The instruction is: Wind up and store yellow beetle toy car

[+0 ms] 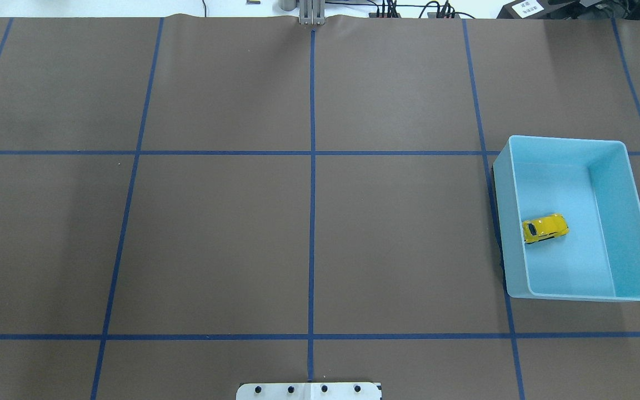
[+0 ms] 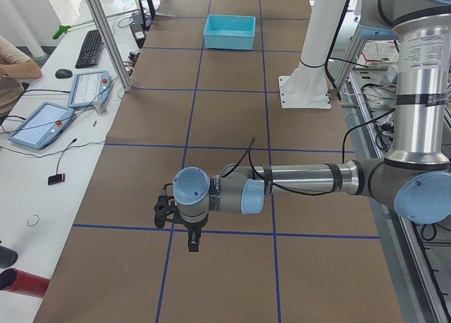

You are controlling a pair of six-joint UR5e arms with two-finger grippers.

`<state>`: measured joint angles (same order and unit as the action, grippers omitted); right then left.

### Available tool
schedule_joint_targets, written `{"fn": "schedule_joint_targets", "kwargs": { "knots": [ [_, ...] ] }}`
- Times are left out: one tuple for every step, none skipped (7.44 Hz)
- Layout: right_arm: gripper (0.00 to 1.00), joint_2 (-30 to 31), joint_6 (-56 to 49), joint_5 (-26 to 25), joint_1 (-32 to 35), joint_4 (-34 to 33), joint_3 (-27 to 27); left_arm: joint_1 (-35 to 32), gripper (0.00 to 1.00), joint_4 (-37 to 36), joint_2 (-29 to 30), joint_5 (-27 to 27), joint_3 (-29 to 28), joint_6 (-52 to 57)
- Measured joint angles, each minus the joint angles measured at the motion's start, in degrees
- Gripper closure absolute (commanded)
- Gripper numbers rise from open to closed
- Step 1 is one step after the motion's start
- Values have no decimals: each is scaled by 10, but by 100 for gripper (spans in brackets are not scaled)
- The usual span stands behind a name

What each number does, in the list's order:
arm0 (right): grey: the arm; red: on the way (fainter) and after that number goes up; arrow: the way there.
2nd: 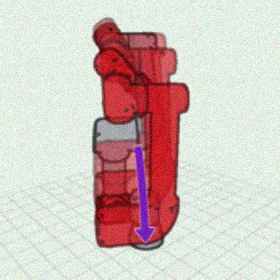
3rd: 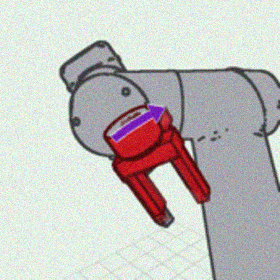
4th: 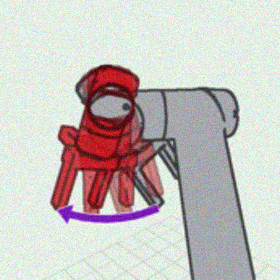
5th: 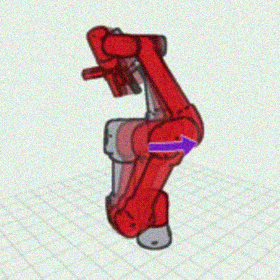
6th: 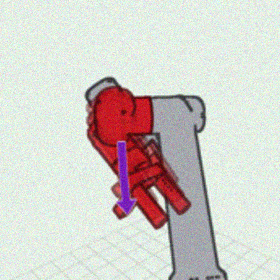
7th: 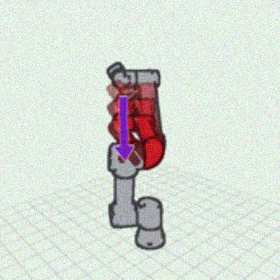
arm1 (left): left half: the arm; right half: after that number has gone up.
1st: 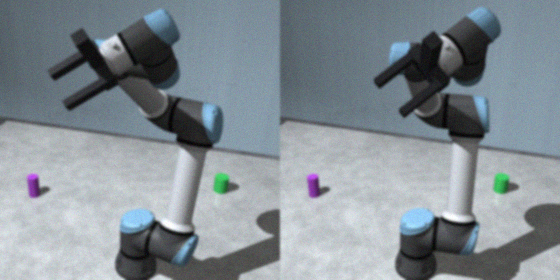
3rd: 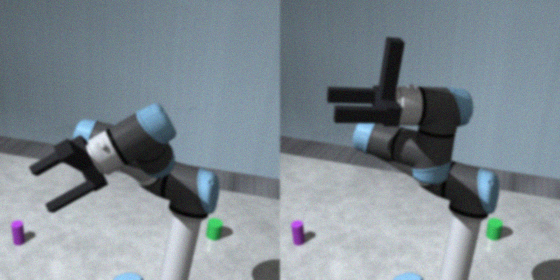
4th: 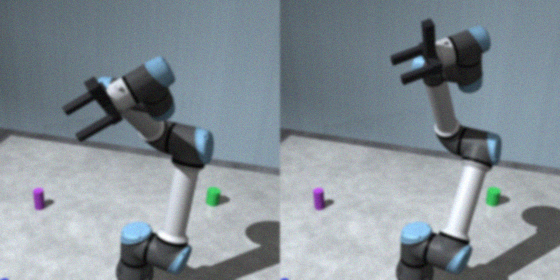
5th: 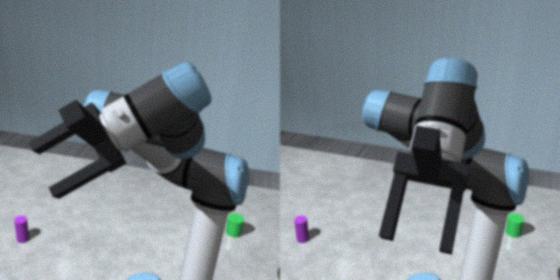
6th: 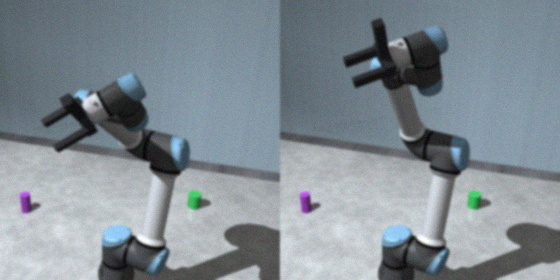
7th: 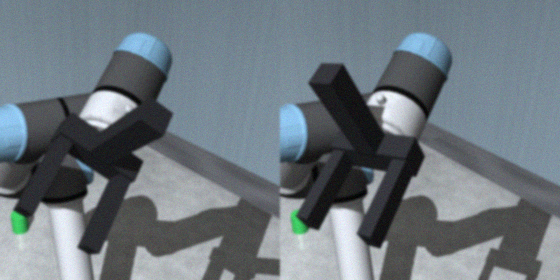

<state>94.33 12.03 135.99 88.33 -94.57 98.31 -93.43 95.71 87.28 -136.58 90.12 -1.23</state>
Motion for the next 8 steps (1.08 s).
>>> {"fn": "schedule_joint_targets", "kwargs": {
  "knots": [
    [0, 0, -9, 0, 0, 1, 0, 0, 0, 0, 0, 0, 0, 0],
    [0, -1, -33, -1, 0, 1, 0, 0, 0, 0, 0, -1, 0, 0],
    [0, -2, -60, -1, 0, 1, 1, 0, 0, 0, 0, -1, 0, 0],
    [0, -4, -76, -2, 0, 1, 4, 0, 0, 0, 0, -2, 0, 0],
    [0, -6, -83, -3, 0, 1, 8, 0, 0, 0, 0, -2, 0, 0],
    [0, -7, -86, -3, 0, 0, 10, 0, 0, 0, 0, -2, 1, 0],
    [0, -8, -87, -4, 0, 0, 10, 0, 0, 0, 0, -2, 0, 0],
    [0, -8, -88, -4, 0, 0, 9, 0, 0, 0, 0, -2, 1, 0]
  ]
}}
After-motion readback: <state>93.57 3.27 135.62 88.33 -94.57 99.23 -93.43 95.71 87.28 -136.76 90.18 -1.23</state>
